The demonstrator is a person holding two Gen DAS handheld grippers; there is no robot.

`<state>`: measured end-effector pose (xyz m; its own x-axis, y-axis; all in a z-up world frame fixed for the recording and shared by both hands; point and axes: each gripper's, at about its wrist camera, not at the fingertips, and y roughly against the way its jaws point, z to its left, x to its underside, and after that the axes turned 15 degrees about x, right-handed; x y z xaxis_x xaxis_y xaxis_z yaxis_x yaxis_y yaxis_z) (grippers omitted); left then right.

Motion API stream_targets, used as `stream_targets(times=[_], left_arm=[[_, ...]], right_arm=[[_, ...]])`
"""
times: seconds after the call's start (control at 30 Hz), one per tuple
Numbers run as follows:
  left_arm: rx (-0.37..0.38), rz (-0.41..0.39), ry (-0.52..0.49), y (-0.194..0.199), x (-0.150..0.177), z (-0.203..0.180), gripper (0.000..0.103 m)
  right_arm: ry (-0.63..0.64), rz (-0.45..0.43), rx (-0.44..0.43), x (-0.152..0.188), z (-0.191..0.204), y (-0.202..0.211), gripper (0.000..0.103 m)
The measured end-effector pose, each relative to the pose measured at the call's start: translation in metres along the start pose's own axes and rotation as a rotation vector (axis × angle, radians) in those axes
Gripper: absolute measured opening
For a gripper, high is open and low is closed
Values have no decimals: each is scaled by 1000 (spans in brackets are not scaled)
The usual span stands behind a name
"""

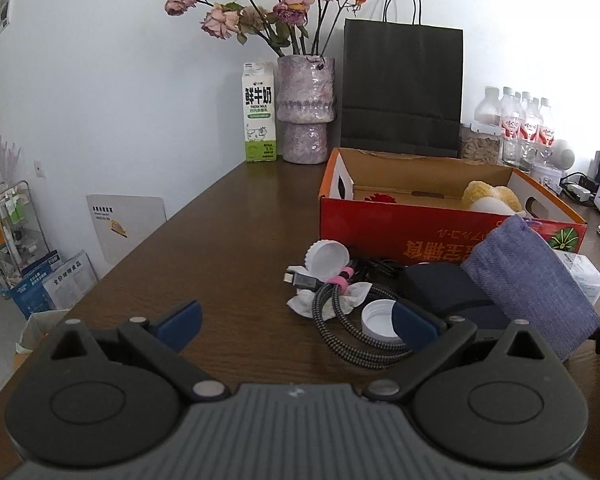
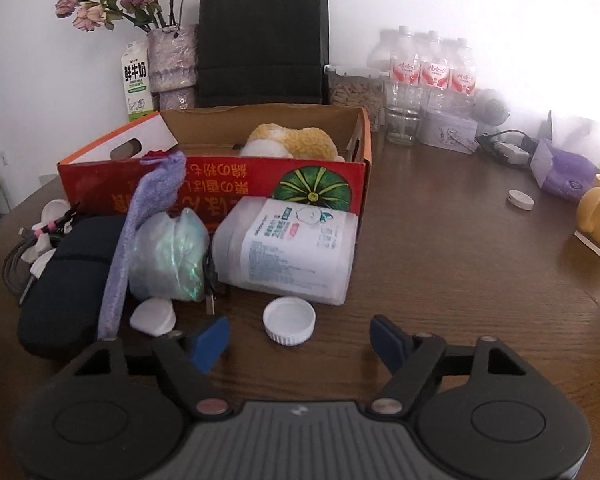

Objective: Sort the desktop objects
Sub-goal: 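Grasp the white bottle cap with the right tool while the left tool grasps the dark blue case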

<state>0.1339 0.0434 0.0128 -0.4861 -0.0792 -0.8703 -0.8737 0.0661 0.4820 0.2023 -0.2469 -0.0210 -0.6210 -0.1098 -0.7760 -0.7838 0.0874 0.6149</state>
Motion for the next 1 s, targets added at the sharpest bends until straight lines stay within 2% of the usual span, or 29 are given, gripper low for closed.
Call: stream_targets(times=[0.07, 0.23, 0.37, 0.67, 0.87, 1.0], left_arm=[[4, 6, 0, -4, 0, -2, 103], [4, 20, -4, -11, 0, -6, 103], [3, 25, -7, -13, 0, -10, 103], [28, 41, -24, -16, -8, -29, 103], [54, 55, -67, -24, -17, -57, 103], [56, 95, -56, -39, -22, -72, 103]], right_arm=[[-2, 5, -5, -2, 1, -4, 65], [-9, 0, -5, -3, 2, -9, 54], [-7, -16, -4, -2, 2, -8, 28], [-26, -33, -22, 0, -3, -3, 27], [-44, -88, -28, -5, -12, 13, 27], [-56, -133, -31, -15, -21, 24, 27]])
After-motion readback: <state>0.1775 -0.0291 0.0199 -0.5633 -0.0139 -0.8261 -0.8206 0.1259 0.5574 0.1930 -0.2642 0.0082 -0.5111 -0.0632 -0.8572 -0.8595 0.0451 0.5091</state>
